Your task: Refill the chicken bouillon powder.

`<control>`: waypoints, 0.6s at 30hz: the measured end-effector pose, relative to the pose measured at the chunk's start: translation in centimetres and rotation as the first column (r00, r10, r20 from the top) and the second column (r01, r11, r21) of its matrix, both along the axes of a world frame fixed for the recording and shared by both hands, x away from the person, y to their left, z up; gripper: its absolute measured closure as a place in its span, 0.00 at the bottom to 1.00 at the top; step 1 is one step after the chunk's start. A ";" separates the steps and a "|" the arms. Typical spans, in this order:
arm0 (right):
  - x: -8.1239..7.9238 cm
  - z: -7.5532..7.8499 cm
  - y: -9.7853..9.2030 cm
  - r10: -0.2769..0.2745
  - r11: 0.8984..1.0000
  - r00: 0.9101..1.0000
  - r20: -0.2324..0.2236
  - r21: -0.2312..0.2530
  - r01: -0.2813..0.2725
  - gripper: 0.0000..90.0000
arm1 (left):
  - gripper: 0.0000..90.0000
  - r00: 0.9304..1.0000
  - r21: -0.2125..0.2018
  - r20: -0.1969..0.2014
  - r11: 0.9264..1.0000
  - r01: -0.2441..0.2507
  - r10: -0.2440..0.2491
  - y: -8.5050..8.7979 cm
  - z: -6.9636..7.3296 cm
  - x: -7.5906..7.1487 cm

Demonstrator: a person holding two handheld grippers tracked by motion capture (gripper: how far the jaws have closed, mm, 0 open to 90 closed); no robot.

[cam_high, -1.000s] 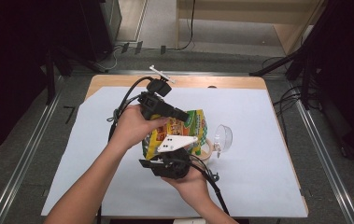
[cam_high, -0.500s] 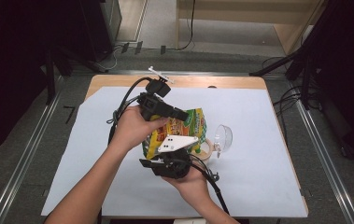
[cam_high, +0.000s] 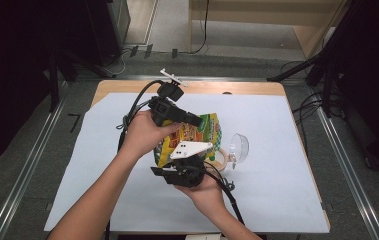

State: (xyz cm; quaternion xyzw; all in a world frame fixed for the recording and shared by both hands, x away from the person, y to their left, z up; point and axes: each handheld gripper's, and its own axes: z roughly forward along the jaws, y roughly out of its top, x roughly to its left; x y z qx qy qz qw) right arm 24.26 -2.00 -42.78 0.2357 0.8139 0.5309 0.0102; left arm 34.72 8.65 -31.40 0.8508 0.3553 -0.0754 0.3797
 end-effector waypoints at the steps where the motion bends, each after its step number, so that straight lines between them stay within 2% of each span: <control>1: 0.0 0.0 0.0 0.001 1.000 1.000 0.000 0.000 -0.001 0.81 | 0.90 1.000 0.000 0.002 1.000 -0.001 0.001 0.0 0.1 0.0; 18: 0.6 0.2 0.1 0.008 1.000 1.000 0.004 0.004 -0.008 0.81 | 0.90 1.000 0.006 0.013 1.000 -0.020 0.020 0.1 0.3 0.3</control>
